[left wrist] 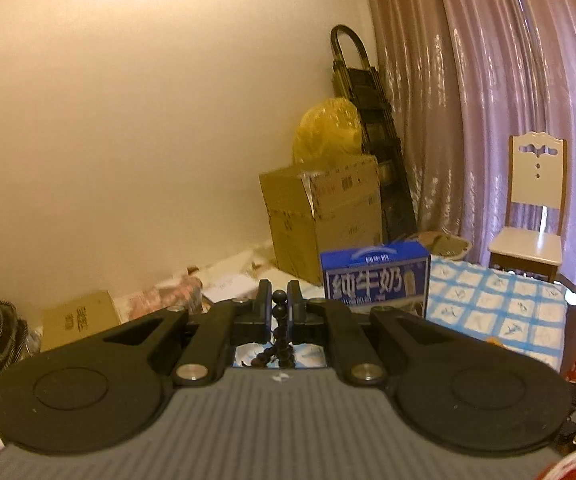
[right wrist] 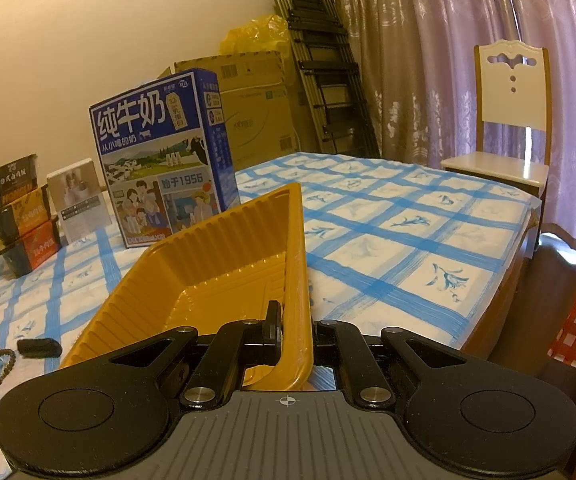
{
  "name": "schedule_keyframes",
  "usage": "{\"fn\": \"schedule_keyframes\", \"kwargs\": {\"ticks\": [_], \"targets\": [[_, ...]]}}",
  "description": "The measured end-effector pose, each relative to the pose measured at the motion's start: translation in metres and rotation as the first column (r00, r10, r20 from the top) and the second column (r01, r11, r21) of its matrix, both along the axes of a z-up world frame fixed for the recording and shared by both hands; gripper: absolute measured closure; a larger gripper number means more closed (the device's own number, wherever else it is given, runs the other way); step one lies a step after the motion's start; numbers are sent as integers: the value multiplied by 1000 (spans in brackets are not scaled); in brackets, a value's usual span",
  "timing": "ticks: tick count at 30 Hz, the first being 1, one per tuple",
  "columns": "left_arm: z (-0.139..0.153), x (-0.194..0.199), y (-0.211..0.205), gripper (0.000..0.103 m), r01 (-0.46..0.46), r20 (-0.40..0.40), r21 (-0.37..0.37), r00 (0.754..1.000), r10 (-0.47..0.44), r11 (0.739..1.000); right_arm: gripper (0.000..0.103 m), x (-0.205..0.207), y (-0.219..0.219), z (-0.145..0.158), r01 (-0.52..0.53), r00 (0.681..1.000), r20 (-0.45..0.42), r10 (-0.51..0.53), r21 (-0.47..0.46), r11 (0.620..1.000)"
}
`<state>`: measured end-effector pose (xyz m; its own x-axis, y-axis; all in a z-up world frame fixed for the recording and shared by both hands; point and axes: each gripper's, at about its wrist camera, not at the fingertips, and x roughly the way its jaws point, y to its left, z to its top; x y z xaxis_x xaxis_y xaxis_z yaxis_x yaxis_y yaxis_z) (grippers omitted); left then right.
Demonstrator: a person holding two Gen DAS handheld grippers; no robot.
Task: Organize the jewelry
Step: 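Lift the dark bead necklace high with the left tool and swing it over the tray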
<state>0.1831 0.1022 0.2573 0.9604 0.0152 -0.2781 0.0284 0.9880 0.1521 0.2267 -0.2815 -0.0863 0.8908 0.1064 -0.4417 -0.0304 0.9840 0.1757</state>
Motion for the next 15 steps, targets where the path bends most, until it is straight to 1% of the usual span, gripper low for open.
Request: {"fn": "schedule_keyframes", "kwargs": {"ticks": [7,15], "targets": [[22,0,-15,96,13,28,36,1000,-14,999,96,1,1,0,-2,1000,1,2,-3,1000],[29,-1,-29,96,56,38,8,998,-56,998,96,5,3,1,-7,1000,1,7,-7,1000]]}}
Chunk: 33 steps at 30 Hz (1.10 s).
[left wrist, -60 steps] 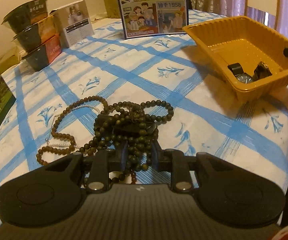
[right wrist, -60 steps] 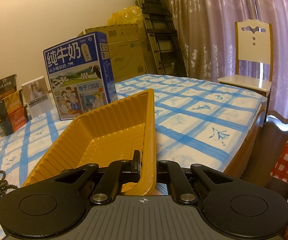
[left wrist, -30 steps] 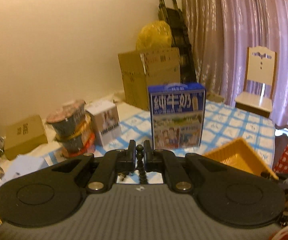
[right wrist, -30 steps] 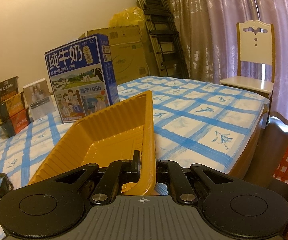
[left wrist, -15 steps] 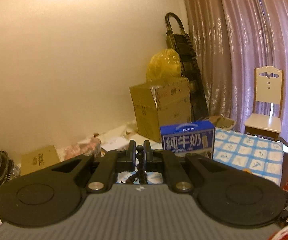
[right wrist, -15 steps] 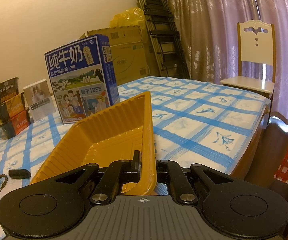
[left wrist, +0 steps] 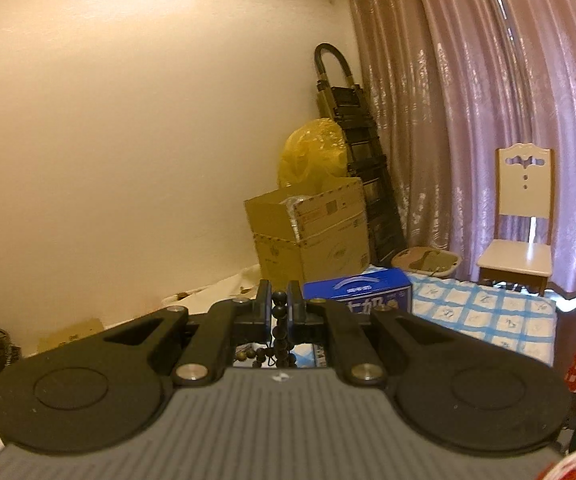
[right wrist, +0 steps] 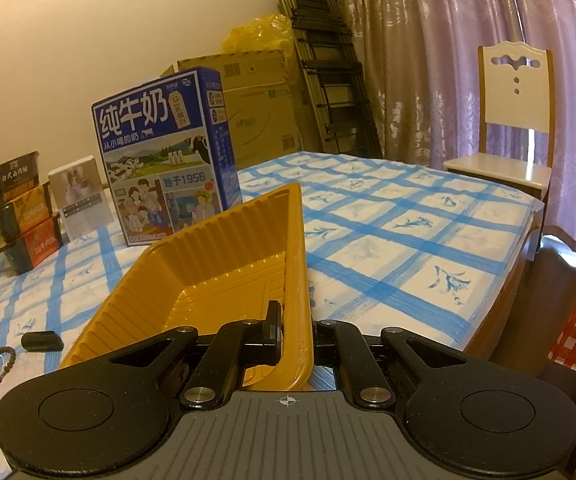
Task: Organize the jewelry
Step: 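Lift the dark bead necklace high with the left tool and swing it over the tray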
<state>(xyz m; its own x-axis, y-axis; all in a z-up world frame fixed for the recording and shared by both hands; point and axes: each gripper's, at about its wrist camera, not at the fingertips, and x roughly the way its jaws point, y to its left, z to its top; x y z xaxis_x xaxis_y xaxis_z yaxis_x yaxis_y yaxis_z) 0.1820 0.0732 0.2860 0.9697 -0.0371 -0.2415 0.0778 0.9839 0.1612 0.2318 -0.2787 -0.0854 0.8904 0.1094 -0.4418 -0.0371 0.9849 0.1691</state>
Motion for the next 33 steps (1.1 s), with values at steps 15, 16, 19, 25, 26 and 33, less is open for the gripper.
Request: {"fn": "schedule_keyframes", "kwargs": {"ticks": [15,16,19,25,26,33], "targets": [[4,35,-80,96,261,60,-128,965,-255,957,96,3,12,7,-24,999,26,25,-28,999],[5,38,-86,96,281,68,-136,959,-274,950,96,3,14,8,-29,999,30,30,-34,999],[8,46,-104,96,329,76,-147,944,-321,933,96,4,18,10,-44,998,36,46,-40,998],[-4,63,-134,96,391,54,-194,920,-388,900,96,6,21,10,-53,998,31,54,-23,998],[-9,66,-138,96,397,43,-211,917,-397,893,96,6,20,9,-54,998,30,55,-21,998],[-63,86,-161,96,413,-89,-277,888,-451,867,95,5,20,8,-61,998,27,62,-12,998]]}}
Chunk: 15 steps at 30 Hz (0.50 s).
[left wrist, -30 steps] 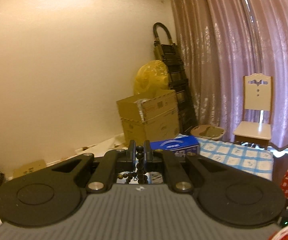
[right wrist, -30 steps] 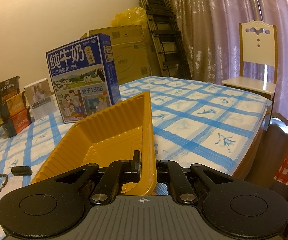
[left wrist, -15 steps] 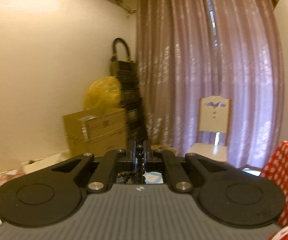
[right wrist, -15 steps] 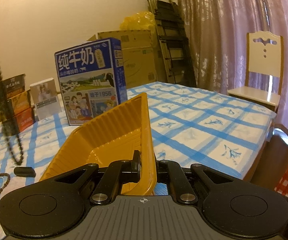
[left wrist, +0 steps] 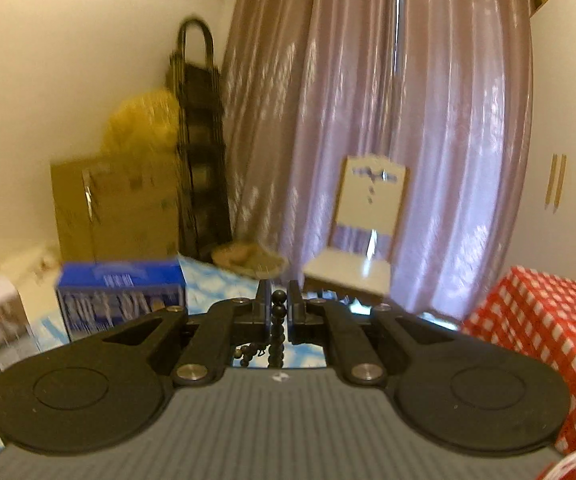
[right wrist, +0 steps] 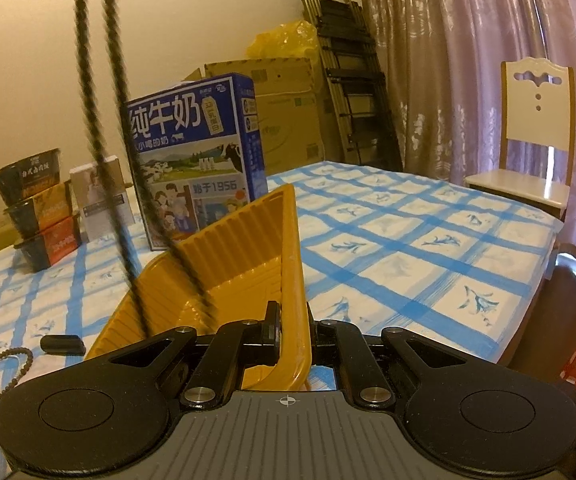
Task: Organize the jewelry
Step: 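Lift the dark bead necklace high with the left tool and swing it over the tray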
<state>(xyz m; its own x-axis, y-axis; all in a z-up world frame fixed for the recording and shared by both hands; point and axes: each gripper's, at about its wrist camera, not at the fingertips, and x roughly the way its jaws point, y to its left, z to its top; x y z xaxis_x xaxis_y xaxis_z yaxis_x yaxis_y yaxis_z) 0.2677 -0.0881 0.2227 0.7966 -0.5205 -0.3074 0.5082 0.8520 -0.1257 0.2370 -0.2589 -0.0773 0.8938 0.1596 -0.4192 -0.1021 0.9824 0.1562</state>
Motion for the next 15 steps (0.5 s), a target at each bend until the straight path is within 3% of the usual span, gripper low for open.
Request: {"fn": "schedule_keyframes", "kwargs": {"ticks": [7,15], "targets": [[-80,16,-13,97,18,-181,4,983,-17,1000,95,-2,0,-2,2,1000,-4,-2,6,1000],[-179,28,-15,97,-13,-373,23,928,21,1000,95,-3,0,-3,-4,1000,-9,4,1,1000]]}}
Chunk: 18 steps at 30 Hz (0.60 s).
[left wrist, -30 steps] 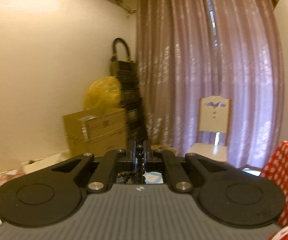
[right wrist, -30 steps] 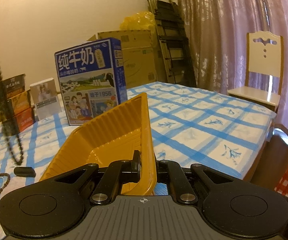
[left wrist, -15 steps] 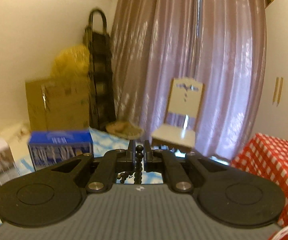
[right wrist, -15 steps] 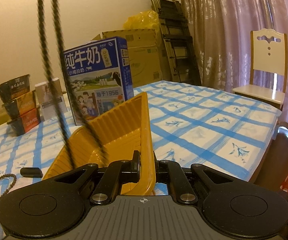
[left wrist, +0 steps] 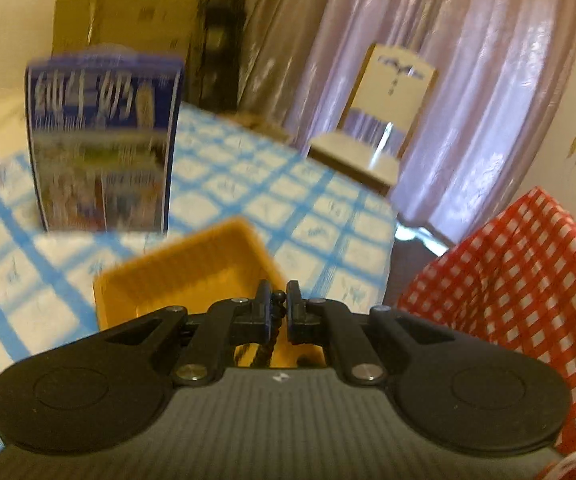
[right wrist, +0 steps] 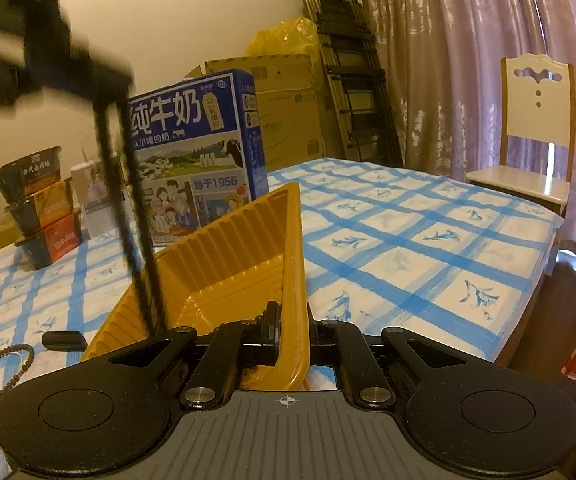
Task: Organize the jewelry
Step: 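Lift the dark bead necklace high with the left tool and swing it over the tray, then lower the necklace into the orange tray and open the left tool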
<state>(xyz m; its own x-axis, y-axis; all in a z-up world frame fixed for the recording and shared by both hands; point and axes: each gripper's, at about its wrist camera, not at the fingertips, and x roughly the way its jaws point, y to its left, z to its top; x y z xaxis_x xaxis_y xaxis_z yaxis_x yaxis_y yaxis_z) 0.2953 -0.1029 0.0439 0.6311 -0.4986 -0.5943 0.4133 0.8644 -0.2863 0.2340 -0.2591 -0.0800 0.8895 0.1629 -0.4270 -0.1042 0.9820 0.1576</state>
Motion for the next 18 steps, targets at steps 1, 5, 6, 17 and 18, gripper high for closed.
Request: {"fn": "schedule_keyframes", "kwargs": {"ticks": [1,5,6,17,18], "targets": [[-10,4,1,97,-5,-25,-1,1000,5,1000,95,0,0,0,-1,1000,0,1,-1,1000],[-37,13,2,97,-11,-74,17,997,12,1000,95,-1,0,-2,-2,1000,-3,2,-3,1000],[-41,15,2,97,-17,-80,20,997,18,1000,95,-1,0,-2,-1,1000,-2,1,-3,1000],[-57,11,13,79,-56,-80,45,995,60,997,95,-5,0,-3,1,1000,-7,-1,-5,1000],[-56,9,16,78,-62,-76,45,995,66,997,95,-5,0,-2,0,1000,-7,0,-5,1000]]}}
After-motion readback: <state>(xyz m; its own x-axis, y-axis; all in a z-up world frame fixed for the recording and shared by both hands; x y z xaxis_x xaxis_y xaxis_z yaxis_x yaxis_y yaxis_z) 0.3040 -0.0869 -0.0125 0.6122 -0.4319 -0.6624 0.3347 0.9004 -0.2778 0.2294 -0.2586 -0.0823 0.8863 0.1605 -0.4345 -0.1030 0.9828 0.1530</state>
